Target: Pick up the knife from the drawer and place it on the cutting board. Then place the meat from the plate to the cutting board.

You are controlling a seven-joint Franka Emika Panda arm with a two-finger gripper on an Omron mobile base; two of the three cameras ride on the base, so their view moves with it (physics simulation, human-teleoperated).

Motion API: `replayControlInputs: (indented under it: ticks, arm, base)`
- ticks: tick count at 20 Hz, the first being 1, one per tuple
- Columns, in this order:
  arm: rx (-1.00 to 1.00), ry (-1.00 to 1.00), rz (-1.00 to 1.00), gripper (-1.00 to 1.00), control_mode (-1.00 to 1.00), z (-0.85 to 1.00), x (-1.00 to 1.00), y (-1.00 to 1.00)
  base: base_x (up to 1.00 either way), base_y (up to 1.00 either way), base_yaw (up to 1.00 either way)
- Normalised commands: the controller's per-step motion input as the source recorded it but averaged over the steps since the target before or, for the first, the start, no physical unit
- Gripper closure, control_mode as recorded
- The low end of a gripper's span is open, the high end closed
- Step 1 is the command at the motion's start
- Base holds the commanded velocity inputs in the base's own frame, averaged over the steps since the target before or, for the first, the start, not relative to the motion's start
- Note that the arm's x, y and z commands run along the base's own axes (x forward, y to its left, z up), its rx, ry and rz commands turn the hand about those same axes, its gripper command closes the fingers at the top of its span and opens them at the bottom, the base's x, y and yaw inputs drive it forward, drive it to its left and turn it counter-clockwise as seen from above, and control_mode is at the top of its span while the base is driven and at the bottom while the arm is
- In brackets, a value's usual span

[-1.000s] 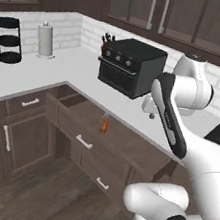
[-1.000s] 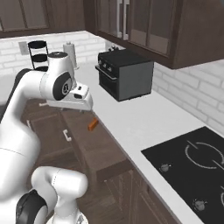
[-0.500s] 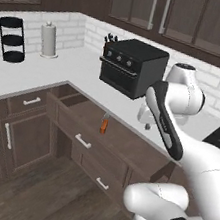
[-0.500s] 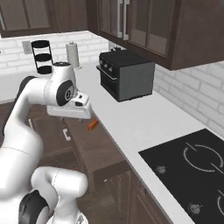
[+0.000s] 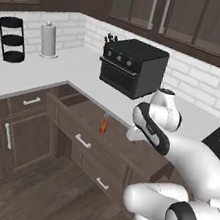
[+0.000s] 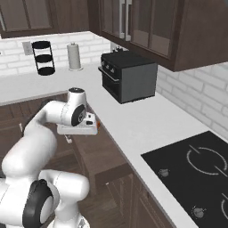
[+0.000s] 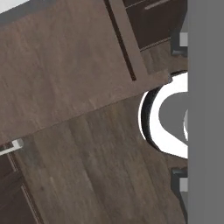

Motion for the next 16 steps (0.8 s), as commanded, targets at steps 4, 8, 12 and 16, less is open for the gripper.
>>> replayControlInputs:
  ticks: [4, 8, 12, 16]
  arm:
    - [0.04, 0.04, 0.10, -1.00, -1.00, -0.71, 0.47, 0.20]
    - [0.00, 0.05, 0.05, -1.00, -1.00, -0.61, 0.43, 0.27]
    - [0.04, 0.11, 0.03, -1.00, -1.00, -0.60, 0.34, 0.27]
    - [0.08, 0.11, 0.05, -1.00, -1.00, -0.58, 0.11, 0.26]
  base:
    - [0.00, 0.00, 0.00]
    - [0.00, 0.00, 0.00]
    - [0.00, 0.00, 0.00]
    - [0.00, 0.00, 0.00]
